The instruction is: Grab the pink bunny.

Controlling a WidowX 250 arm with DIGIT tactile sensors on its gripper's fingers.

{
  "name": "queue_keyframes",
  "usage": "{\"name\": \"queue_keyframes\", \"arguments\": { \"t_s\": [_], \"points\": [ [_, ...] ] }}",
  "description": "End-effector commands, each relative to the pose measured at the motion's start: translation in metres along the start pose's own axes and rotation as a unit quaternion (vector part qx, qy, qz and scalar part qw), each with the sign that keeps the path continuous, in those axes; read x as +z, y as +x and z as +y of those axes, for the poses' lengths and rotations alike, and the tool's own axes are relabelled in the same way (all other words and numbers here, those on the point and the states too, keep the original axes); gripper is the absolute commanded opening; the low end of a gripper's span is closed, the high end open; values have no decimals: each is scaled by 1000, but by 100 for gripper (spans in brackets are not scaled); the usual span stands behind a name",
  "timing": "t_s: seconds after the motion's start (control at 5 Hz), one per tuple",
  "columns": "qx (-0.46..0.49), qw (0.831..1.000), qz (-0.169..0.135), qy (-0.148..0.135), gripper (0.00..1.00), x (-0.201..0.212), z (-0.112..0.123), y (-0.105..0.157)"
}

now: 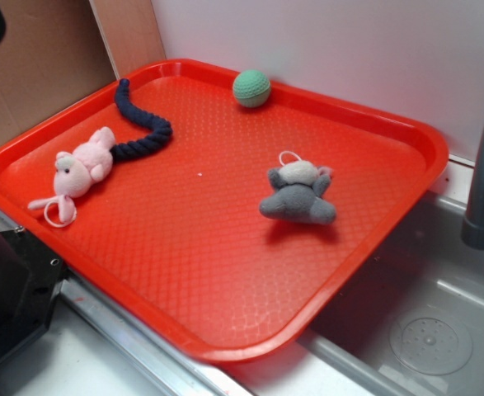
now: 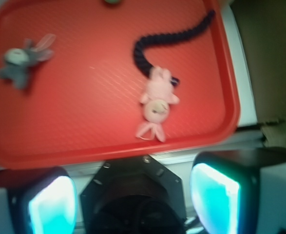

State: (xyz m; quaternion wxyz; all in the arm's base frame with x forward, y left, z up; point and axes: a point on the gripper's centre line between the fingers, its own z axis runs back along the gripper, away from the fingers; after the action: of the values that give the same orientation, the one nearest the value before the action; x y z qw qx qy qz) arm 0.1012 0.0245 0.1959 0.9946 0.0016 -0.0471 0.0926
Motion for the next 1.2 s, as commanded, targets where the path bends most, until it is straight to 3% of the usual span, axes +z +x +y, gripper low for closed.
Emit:
{"name": "queue_keyframes", "arguments": {
  "t_s": [0.0,0.4,0.8,1.0],
  "points": [
    [66,998,-11,13,100,-54,26,6],
    [77,996,-29,16,100,-129,28,42],
    [71,996,-9,43,100,-176,33,52],
    [67,997,0,39,0,-184,33,52]
  ]
}}
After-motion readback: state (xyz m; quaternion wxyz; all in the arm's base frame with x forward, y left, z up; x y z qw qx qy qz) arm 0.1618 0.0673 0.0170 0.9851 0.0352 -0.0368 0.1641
